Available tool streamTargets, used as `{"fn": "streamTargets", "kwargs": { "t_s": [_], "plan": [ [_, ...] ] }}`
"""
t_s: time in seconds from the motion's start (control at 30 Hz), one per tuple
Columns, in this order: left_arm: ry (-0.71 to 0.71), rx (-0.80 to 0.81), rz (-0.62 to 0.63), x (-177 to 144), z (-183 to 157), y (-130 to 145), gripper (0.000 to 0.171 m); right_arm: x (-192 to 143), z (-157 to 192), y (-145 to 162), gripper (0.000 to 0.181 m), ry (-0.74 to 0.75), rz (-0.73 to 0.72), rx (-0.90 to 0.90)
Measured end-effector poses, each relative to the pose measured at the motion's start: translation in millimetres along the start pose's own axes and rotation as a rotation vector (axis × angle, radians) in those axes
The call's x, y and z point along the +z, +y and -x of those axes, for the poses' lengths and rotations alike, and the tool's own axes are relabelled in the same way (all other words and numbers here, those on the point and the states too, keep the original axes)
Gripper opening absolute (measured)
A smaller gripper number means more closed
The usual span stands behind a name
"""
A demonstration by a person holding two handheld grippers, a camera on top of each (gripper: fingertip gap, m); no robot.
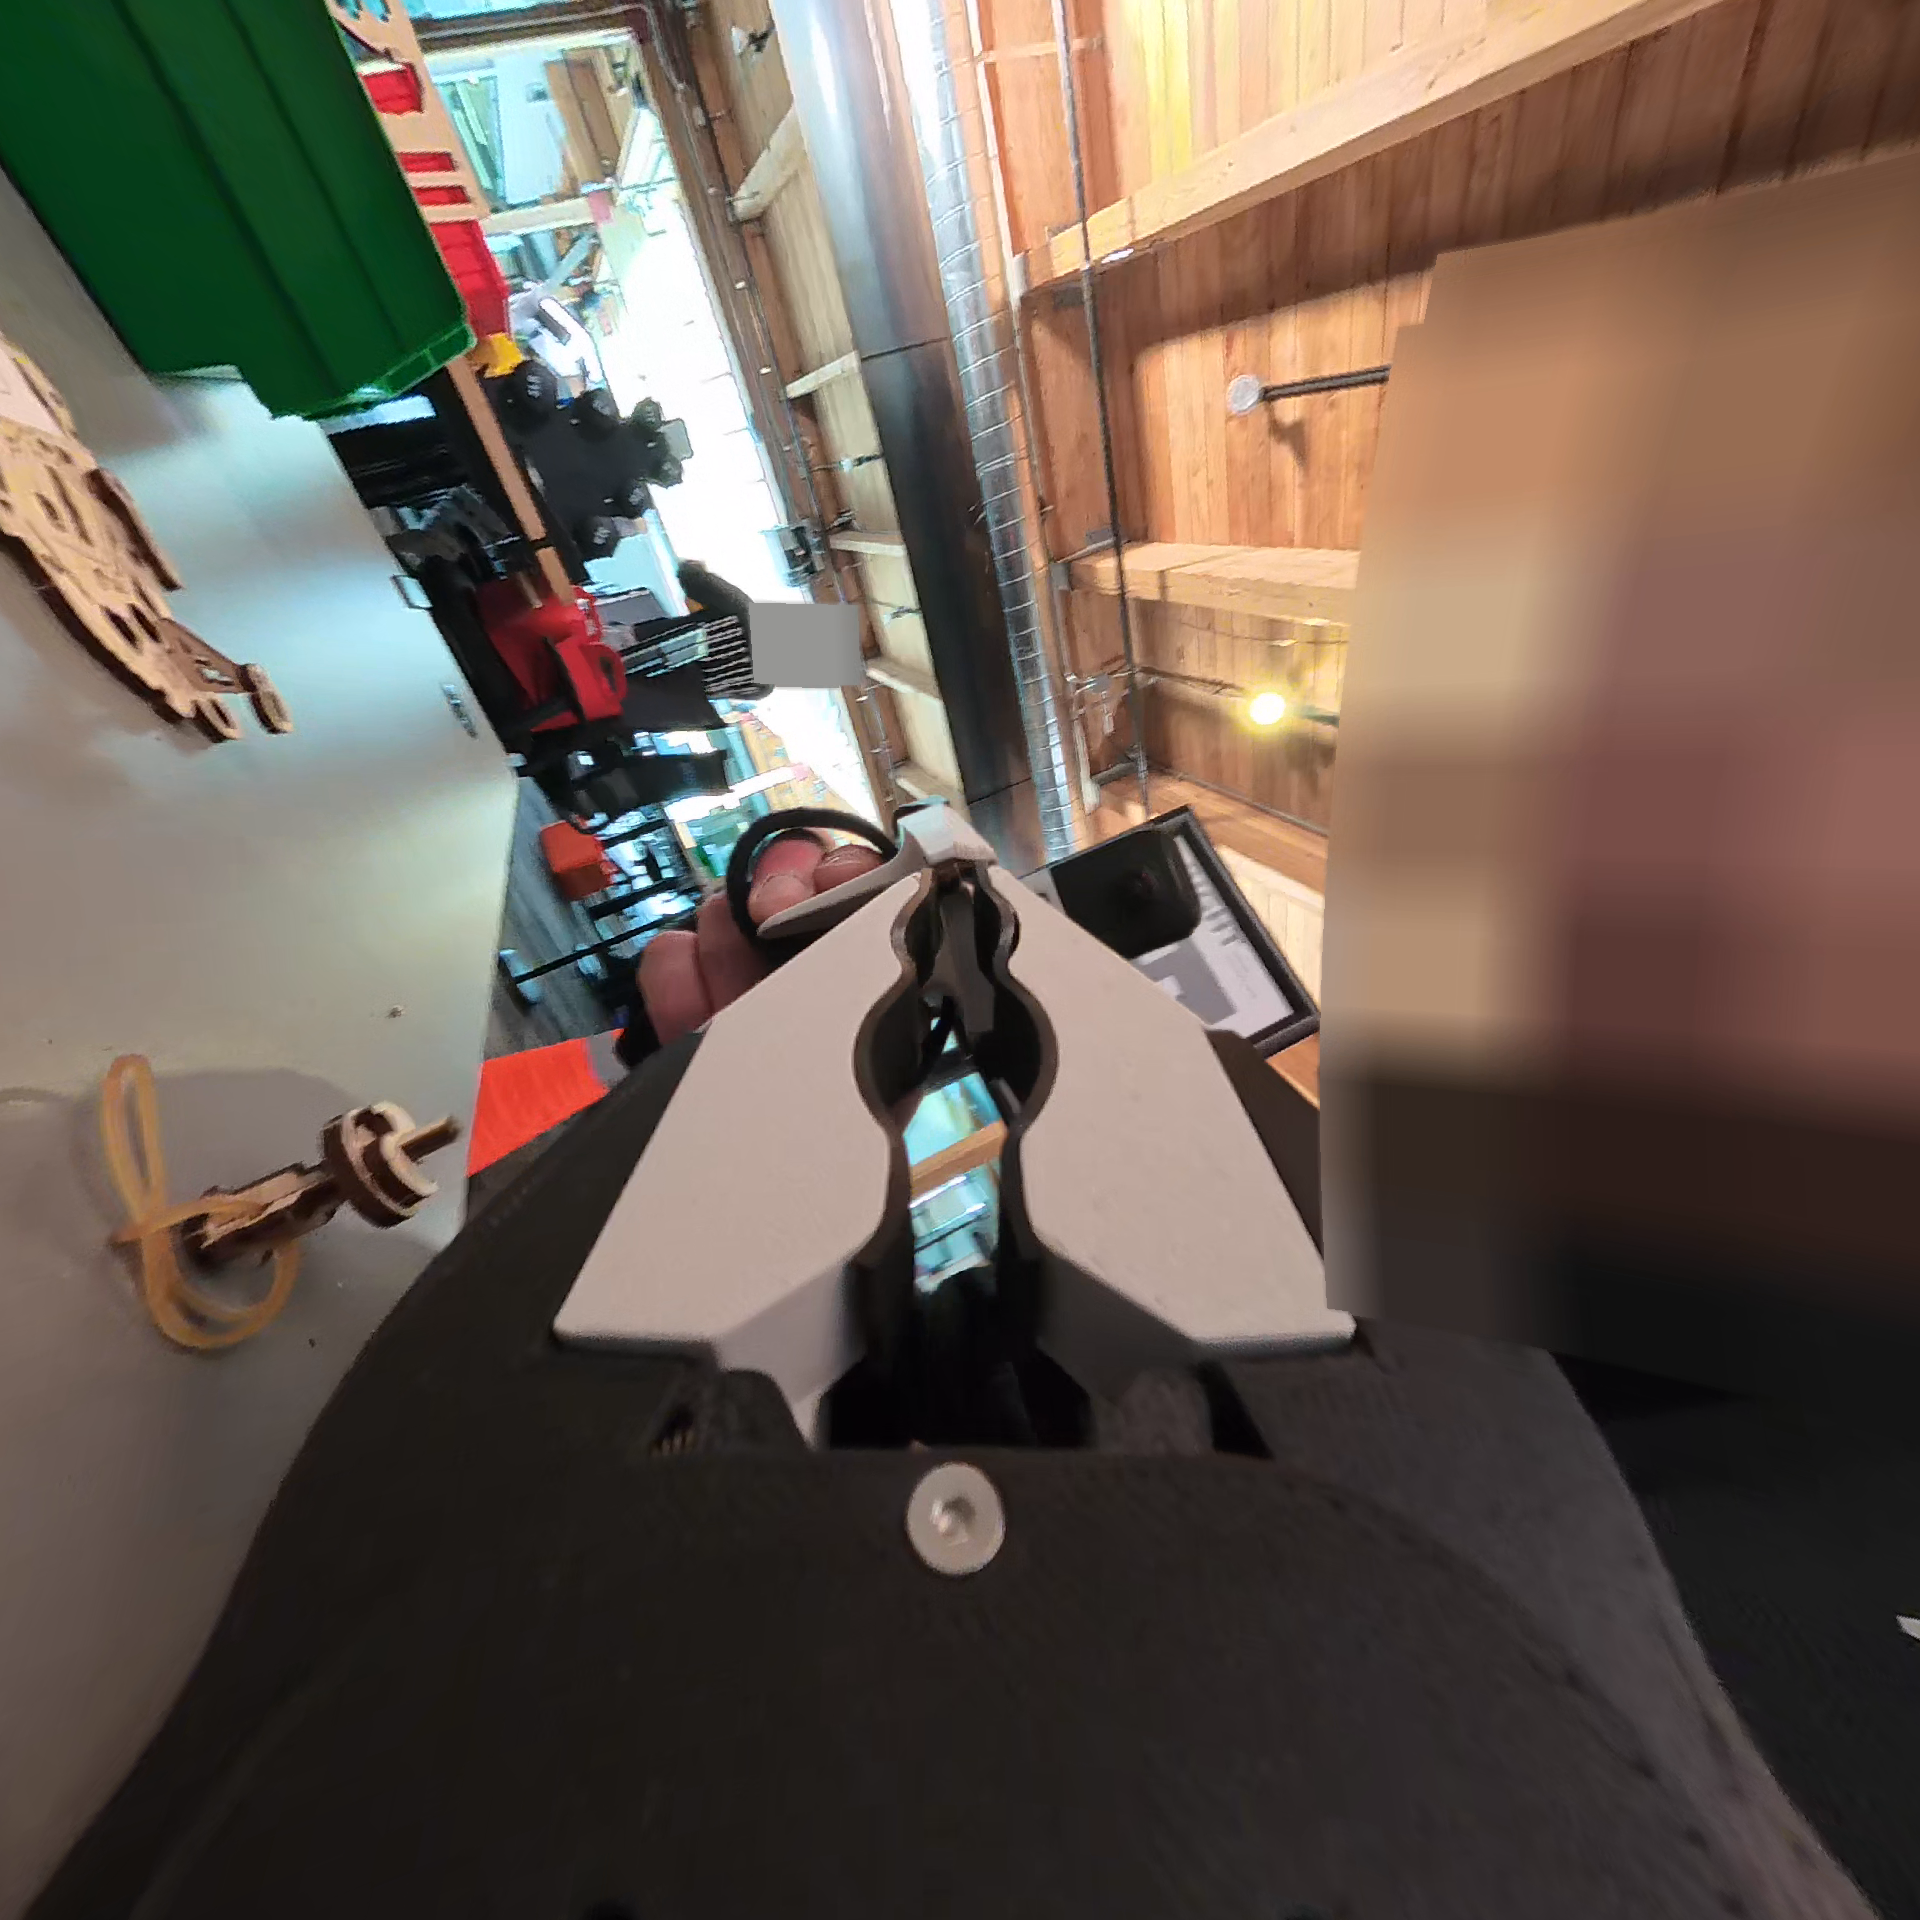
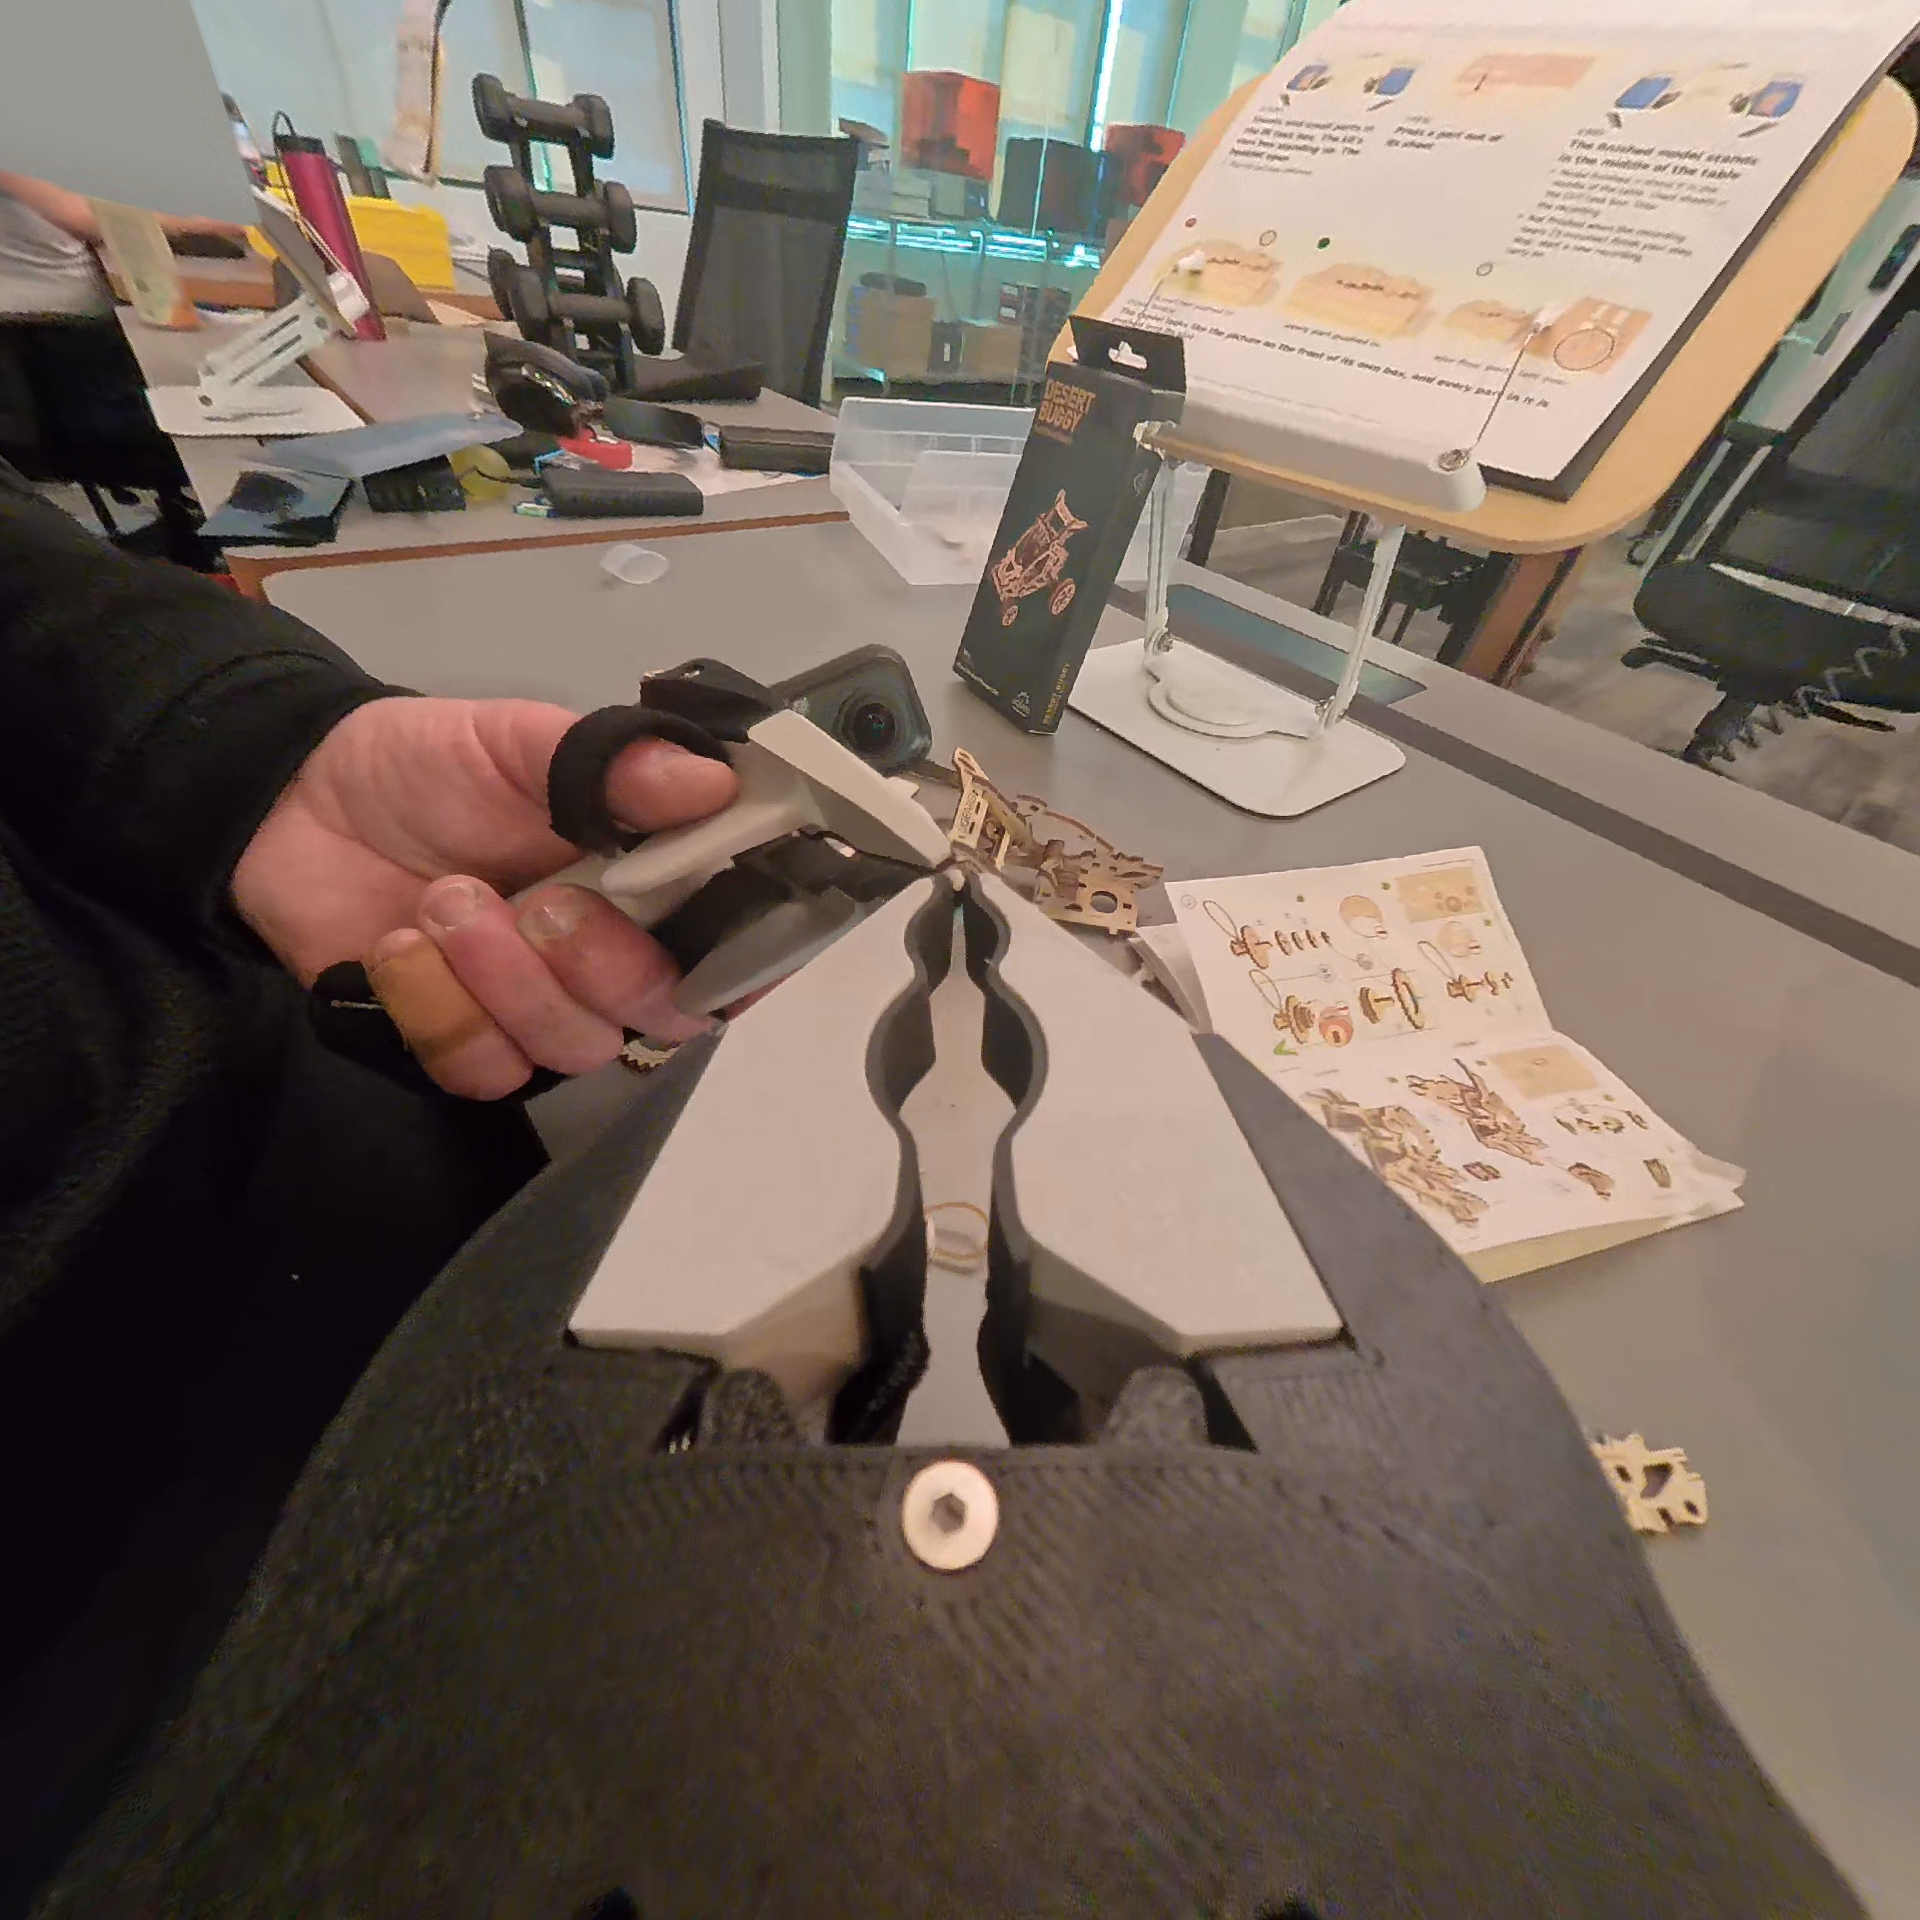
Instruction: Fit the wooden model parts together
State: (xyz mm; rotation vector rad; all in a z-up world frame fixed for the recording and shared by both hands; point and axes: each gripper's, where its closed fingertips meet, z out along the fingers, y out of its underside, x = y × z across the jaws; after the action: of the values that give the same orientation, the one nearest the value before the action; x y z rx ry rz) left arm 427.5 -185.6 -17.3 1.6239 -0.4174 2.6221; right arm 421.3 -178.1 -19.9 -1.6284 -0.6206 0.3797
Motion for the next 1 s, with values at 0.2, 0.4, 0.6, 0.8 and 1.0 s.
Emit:
{"fn": "streamTargets", "kwargs": {
  "t_s": [0.2, 0.4, 0.6, 0.8, 1.0],
  "plan": [
    [-0.198, 0.161, 0.051, -22, 15, -6, 0.002, -20, -6, 30, 0.000, 0.039, 0.073, 0.093],
    [-0.496, 0.398, 0.271, -39, 46, 5, 0.002, -24, 6, 73, 0.000, 0.045, 0.158, 0.168],
    [-0.688, 0.567, 0.499, -52, 78, 22, 0.001, -21, 9, 89, 0.000, 0.042, 0.185, 0.217],
    [-0.737, 0.581, 0.552, -55, 91, 24, 0.000, -21, 8, 98, 0.000, 0.063, 0.201, 0.243],
    [-0.771, 0.582, 0.579, -56, 98, 21, 0.000, -21, 5, 109, 0.000, 0.096, 0.231, 0.271]
  ]
}}
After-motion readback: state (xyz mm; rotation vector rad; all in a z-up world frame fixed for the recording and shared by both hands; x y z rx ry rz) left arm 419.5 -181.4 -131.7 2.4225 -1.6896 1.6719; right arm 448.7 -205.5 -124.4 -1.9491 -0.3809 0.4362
